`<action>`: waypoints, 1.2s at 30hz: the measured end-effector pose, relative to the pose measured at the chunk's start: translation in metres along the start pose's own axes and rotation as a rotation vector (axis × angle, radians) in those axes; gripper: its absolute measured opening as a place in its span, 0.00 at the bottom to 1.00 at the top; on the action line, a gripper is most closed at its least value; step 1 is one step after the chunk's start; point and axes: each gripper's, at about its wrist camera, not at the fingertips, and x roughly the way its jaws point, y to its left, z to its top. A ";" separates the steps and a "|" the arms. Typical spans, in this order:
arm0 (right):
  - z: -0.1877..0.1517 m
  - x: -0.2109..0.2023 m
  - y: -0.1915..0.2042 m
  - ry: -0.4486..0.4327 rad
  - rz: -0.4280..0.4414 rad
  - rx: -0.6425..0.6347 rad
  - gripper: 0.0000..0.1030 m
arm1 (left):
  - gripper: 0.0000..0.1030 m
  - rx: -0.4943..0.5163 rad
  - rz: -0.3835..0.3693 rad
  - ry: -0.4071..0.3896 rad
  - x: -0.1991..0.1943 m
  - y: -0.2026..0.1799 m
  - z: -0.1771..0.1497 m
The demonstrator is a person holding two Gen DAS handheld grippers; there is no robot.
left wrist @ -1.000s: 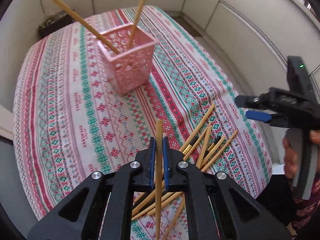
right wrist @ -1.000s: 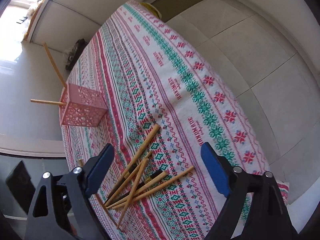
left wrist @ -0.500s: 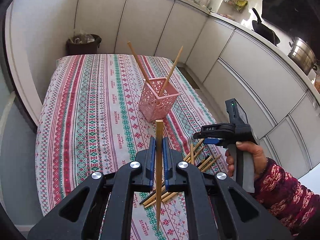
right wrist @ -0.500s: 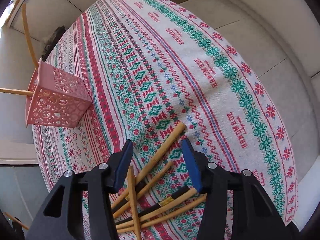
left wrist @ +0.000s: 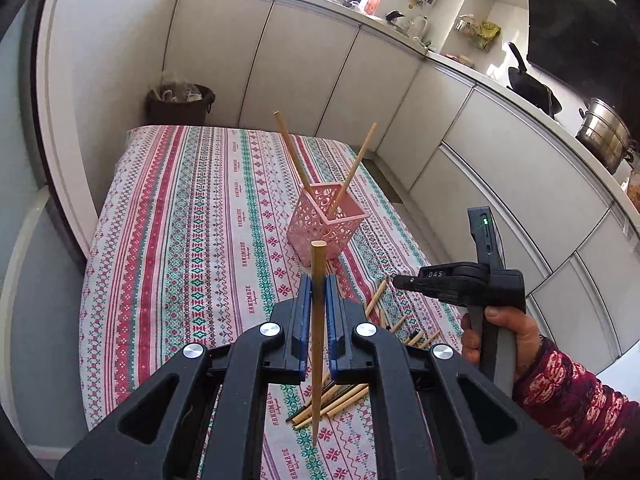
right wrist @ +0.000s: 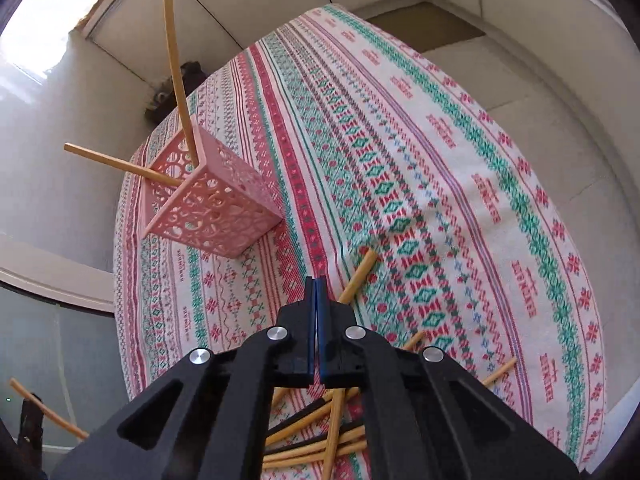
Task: Organize utensils
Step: 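Grasp a stick from the pile with the right tool while the left holds its stick, then lower the left tool's stick into the pink basket and open while the right holds its stick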
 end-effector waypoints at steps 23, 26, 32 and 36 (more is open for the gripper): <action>-0.049 -0.005 0.013 -0.004 -0.063 -0.178 0.07 | 0.06 0.015 -0.007 -0.060 -0.017 -0.011 -0.001; -0.060 -0.052 0.006 -0.071 0.002 -0.193 0.07 | 0.06 0.038 -0.001 -0.082 -0.024 -0.024 -0.004; -0.083 -0.144 -0.002 -0.221 0.067 -0.260 0.07 | 0.06 0.052 0.019 -0.118 -0.034 -0.054 -0.012; -0.087 -0.194 0.003 -0.294 0.098 -0.303 0.07 | 0.06 0.053 0.032 -0.108 -0.032 -0.068 -0.013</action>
